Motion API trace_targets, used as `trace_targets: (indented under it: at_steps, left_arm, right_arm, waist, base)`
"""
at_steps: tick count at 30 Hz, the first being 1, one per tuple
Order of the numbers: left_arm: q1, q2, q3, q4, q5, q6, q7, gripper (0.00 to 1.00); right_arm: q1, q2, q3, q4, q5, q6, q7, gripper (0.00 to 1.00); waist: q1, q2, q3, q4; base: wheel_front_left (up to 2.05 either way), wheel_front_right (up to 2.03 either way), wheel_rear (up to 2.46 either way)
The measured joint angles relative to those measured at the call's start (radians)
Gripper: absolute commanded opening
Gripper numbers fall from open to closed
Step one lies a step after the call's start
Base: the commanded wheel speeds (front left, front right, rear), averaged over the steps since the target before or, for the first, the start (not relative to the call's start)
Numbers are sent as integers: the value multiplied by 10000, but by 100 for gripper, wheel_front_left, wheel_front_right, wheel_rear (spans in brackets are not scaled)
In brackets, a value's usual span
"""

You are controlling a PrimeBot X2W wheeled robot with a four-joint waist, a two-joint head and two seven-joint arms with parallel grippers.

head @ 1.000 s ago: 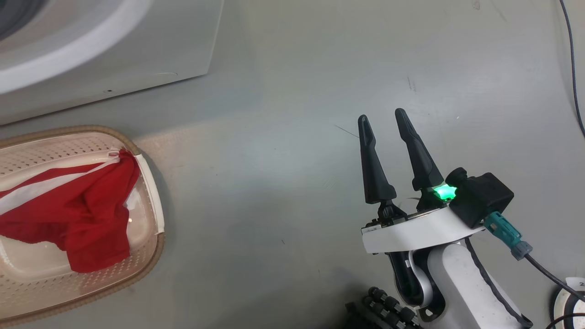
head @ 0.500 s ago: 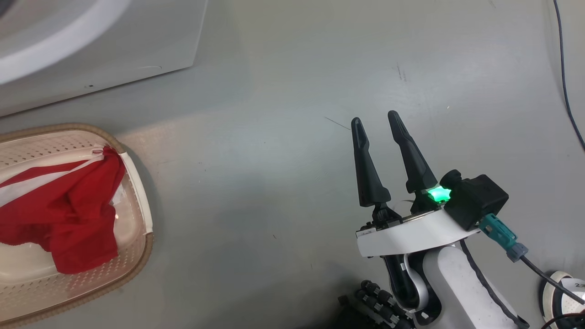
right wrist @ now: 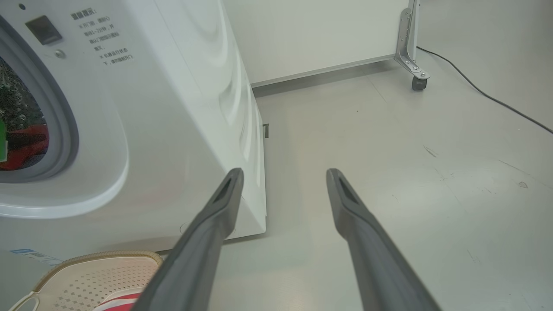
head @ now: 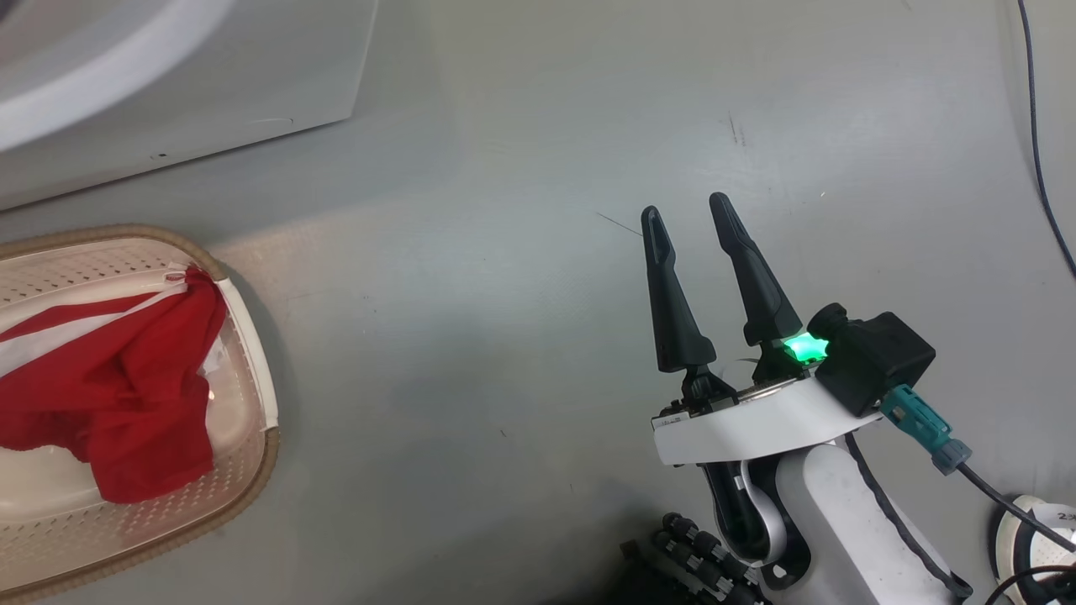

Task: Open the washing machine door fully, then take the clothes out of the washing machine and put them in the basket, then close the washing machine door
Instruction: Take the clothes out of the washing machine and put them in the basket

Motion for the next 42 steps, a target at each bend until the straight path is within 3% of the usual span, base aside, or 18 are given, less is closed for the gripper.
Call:
trace_targets:
  at_steps: [11, 18, 28, 42]
  left_arm:
    - [-28, -385, -150, 612, 27, -33, -633, 0]
    - [185, -1041, -282, 920, -94, -127, -1283, 0]
    - [953, -1952, -744, 1258, -176, -430, -2406, 0]
    - [2207, -2667, -1158, 1701, -359, -652, -3597, 0]
  right_arm:
    - [-203, -2, -226, 94, -2, -17, 0, 100]
    - [-204, -4, -491, 326, -88, -79, 0, 100]
    - [-203, -10, -905, 704, -439, -77, 0, 100]
    - [15, -23, -1331, 1175, -694, 17, 0, 100]
  waist:
    - [0, 0, -309, 136]
    - [1, 0, -726, 343]
    - [0, 0, -1527, 883]
    - [0, 0, -2794, 1701]
  base:
    - [0, 0, 0]
    - [0, 0, 0]
    - [0, 0, 0]
    - [0, 0, 0]
